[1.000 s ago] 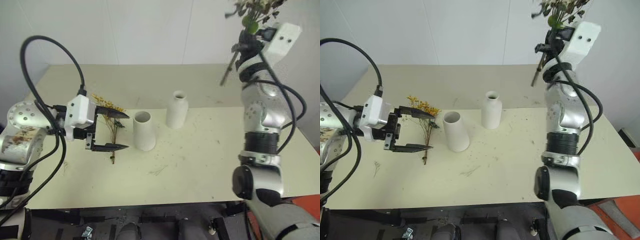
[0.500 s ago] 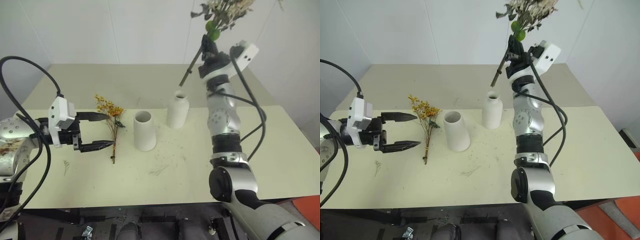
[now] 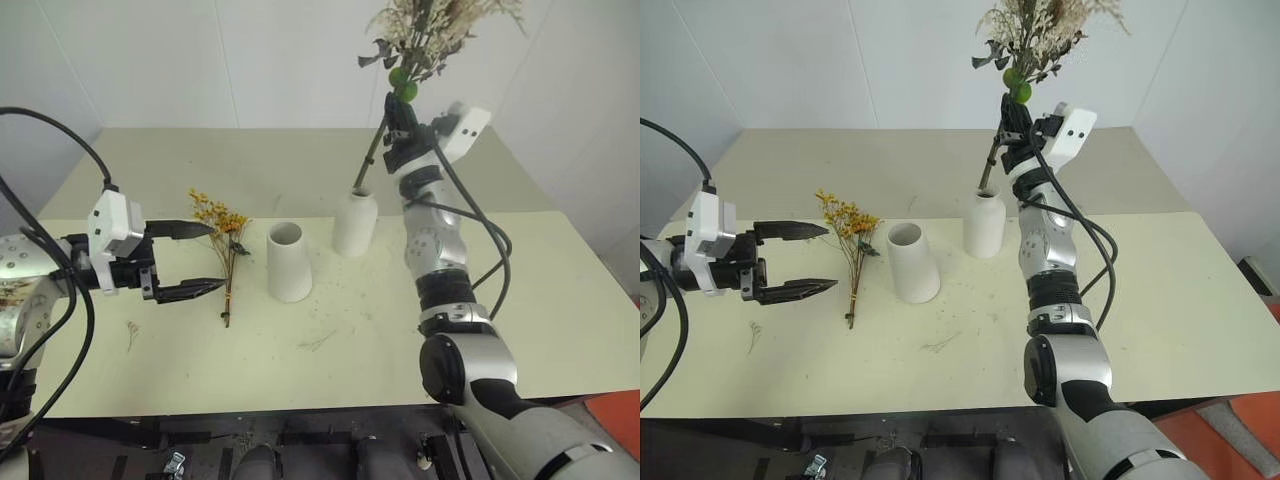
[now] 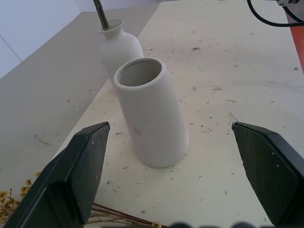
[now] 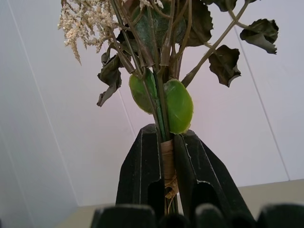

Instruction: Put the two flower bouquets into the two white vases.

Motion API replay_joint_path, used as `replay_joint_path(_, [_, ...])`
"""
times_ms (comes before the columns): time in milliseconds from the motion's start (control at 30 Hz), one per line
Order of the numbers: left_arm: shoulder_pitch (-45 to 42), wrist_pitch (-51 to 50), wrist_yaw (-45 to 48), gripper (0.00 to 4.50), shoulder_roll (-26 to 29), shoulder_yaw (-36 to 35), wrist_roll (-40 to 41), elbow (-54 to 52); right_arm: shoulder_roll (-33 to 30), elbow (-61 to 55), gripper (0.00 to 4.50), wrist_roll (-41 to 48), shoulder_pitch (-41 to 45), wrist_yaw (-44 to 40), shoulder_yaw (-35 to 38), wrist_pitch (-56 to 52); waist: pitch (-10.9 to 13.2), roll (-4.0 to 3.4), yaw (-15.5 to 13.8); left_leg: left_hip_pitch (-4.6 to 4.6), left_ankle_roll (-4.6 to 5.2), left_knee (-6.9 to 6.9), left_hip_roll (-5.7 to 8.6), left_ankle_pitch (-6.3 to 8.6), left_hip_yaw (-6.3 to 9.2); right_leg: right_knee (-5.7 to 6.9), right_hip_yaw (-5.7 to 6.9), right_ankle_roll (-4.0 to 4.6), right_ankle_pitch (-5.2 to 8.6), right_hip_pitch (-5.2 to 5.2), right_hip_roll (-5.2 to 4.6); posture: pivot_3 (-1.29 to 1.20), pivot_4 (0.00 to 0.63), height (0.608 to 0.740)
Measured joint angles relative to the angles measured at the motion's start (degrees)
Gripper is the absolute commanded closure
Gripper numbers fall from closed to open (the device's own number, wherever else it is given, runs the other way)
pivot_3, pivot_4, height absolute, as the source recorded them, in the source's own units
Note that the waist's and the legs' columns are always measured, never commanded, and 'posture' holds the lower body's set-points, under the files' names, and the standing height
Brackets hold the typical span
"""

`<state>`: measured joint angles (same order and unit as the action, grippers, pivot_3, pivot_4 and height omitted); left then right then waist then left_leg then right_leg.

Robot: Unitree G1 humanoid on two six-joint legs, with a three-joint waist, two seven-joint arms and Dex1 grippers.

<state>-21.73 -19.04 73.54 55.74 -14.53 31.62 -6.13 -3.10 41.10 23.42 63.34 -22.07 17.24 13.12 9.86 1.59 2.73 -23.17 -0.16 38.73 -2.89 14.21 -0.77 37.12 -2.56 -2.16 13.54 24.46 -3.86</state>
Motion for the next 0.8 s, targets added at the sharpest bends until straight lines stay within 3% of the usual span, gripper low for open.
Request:
replay_joint_path(600, [-0.11,-0.27,-0.4,0.0,-0.04,0.01,0.08,-0.82,2.45,0.53,4.32,-5.87,-5.35,-0.97,-5.62,3.82,0.01,-0.01,0.62,0.01,-0.01,-0.02,0.0,0.0,0.01,0.0,0.0,0.0,0.0,0.0,0.0,0.0,0.15,0.74])
replay_joint_path(800, [-0.11,-0.24,-0.4,0.0,-0.31,0.02,0.09,-0.83,2.69,-1.95,2.26,-5.75,-9.19,-2.82,-5.77,3.98,0.01,-0.01,0.78,0.0,-0.01,-0.02,0.0,-0.01,0.01,0.0,0.0,0.0,0.0,0.01,0.0,0.0,0.15,0.74])
